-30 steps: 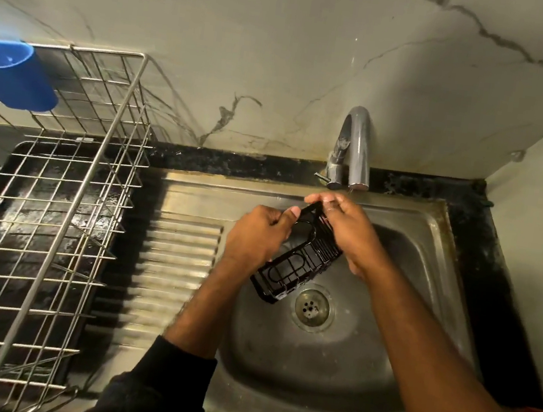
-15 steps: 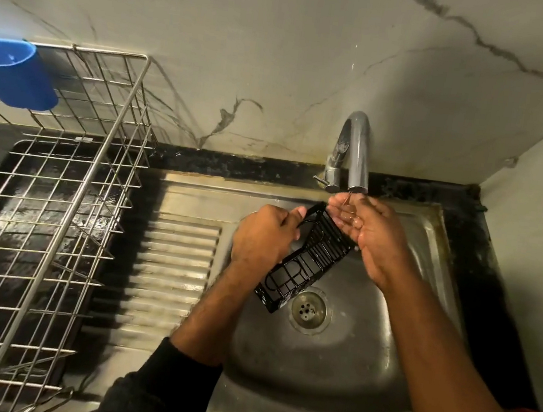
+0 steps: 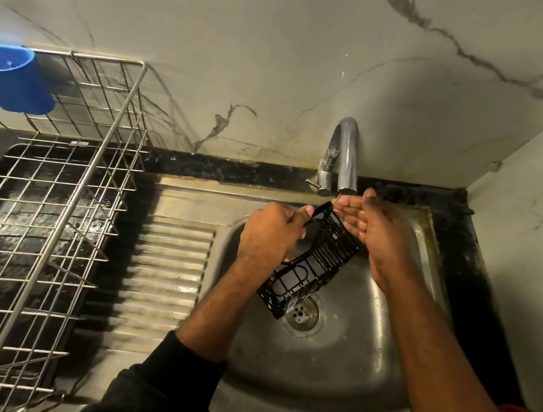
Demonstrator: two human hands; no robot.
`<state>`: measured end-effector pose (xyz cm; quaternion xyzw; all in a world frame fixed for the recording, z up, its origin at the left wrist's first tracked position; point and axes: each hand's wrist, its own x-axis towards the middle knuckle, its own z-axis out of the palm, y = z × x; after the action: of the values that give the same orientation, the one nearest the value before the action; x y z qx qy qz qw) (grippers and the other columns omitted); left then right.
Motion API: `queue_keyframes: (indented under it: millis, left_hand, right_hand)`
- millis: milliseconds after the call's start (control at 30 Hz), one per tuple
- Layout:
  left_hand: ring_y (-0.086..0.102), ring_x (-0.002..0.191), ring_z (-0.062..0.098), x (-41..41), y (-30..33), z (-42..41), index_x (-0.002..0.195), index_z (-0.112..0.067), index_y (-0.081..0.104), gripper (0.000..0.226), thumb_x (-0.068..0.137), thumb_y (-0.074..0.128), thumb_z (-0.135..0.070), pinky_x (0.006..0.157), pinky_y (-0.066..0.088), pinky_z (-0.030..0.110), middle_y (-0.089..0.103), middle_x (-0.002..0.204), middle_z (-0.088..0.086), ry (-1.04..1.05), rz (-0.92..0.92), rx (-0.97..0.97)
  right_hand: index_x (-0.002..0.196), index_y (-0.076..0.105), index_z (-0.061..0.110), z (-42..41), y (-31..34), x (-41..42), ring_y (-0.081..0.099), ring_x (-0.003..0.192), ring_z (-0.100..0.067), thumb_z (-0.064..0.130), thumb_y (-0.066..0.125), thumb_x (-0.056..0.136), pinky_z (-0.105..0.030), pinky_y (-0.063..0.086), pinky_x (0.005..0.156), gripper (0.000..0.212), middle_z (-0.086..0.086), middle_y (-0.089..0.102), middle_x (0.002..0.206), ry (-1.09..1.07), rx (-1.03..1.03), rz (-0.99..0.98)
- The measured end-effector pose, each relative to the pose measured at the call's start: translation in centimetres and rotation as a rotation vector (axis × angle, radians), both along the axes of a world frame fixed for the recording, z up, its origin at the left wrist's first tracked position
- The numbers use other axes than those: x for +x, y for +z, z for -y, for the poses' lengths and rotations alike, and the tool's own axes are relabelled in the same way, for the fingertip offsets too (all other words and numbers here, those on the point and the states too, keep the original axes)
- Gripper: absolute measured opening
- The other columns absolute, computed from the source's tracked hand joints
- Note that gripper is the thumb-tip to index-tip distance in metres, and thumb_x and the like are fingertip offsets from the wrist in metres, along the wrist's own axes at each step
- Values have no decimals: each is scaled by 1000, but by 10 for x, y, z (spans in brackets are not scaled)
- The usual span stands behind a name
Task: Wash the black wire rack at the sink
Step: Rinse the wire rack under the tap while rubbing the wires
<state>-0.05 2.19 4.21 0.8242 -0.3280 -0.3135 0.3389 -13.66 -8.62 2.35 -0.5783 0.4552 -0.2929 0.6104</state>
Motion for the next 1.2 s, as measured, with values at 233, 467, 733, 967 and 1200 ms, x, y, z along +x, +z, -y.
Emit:
queue_keyframes:
  millis: [233,467,733,967,1200]
  left_hand:
    - [60,41,10,-5,3,-1,65,-22,61,50,98,53,-58,70,64,38,62,53,-4,9,-12,-2]
    - [55,35,4,-2,7,-2,67,-20,61,49,99,53,-55,64,61,29,63,49,-2,-21,-26,-27]
    - [55,37,4,1,9,-2,68,-20,63,47,99,54,-54,62,60,27,62,48,-3,-15,-34,-40]
    - [53,36,4,3,10,-4,68,-20,63,47,99,53,-55,55,54,23,62,49,-3,4,-8,-36]
    - [56,42,7,1,15,-6,70,-21,62,45,100,53,-54,57,57,26,65,54,-3,60,14,-41]
  right_hand:
    - [109,74,17,-13,0,-7,69,109,-11,42,31,107,-34,49,104,50,0,76,109,41,39,-3]
    - [108,73,20,-15,4,-6,68,110,-10,43,31,107,-38,46,108,48,2,76,110,59,44,19]
    - [112,73,20,-18,7,-5,68,110,-10,45,32,106,-42,46,108,48,3,75,112,41,19,-14]
    - [110,74,23,-18,6,-1,69,107,-8,48,34,105,-42,48,104,48,6,76,108,35,20,-73]
    - [116,72,19,-21,9,10,69,101,0,43,33,107,-29,50,99,47,3,75,110,77,37,-68]
